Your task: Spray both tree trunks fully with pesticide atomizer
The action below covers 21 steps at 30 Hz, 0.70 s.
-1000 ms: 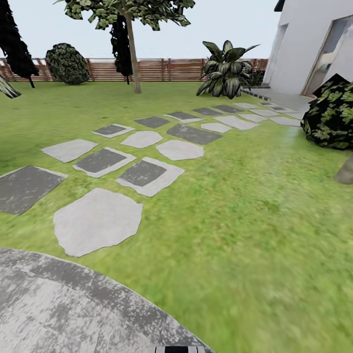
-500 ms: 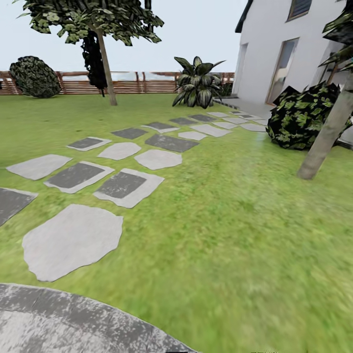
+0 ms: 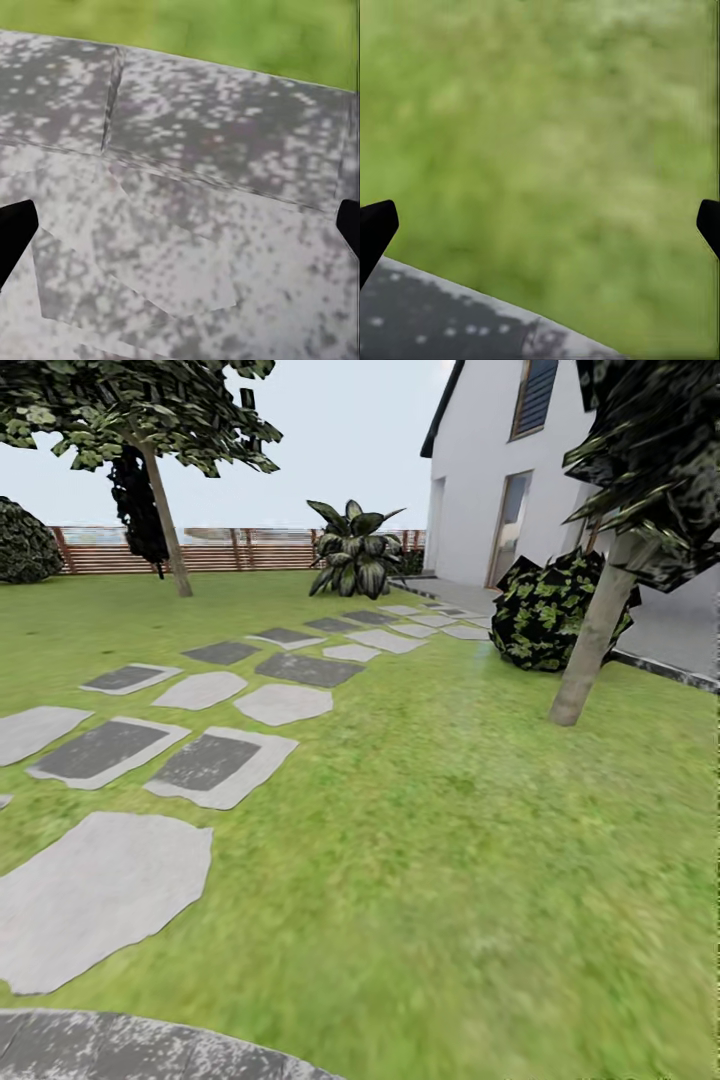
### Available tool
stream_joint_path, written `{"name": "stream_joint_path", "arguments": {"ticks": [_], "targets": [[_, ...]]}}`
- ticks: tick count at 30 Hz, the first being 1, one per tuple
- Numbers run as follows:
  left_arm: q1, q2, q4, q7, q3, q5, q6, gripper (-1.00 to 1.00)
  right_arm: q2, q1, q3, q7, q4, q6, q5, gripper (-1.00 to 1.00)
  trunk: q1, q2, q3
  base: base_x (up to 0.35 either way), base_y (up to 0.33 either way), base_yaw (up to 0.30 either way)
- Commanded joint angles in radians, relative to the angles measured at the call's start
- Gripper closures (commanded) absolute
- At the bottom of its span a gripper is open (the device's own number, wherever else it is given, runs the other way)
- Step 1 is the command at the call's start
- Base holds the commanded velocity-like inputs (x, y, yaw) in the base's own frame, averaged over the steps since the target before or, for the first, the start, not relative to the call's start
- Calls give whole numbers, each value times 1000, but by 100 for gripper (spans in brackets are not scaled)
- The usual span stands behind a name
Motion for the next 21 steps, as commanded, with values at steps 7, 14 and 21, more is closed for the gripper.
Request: {"name": "stream_joint_path", "arguments": {"ticks": [7, 14, 21], "targets": [[0, 0, 1, -1, 4, 0, -3, -100, 0, -1, 0, 0, 0, -3, 0, -100, -27, 49, 21, 0, 0, -28], [0, -1, 1, -1, 5, 0, -3, -100, 0, -1, 0, 0, 0, -4, 0, -100, -54, 98, 43, 0, 0, 0], [0, -1, -8, -1, 7, 0, -3, -100, 4, -1, 8, 8, 13, -3, 8, -100, -62, 112, 49, 0, 0, 0]]}}
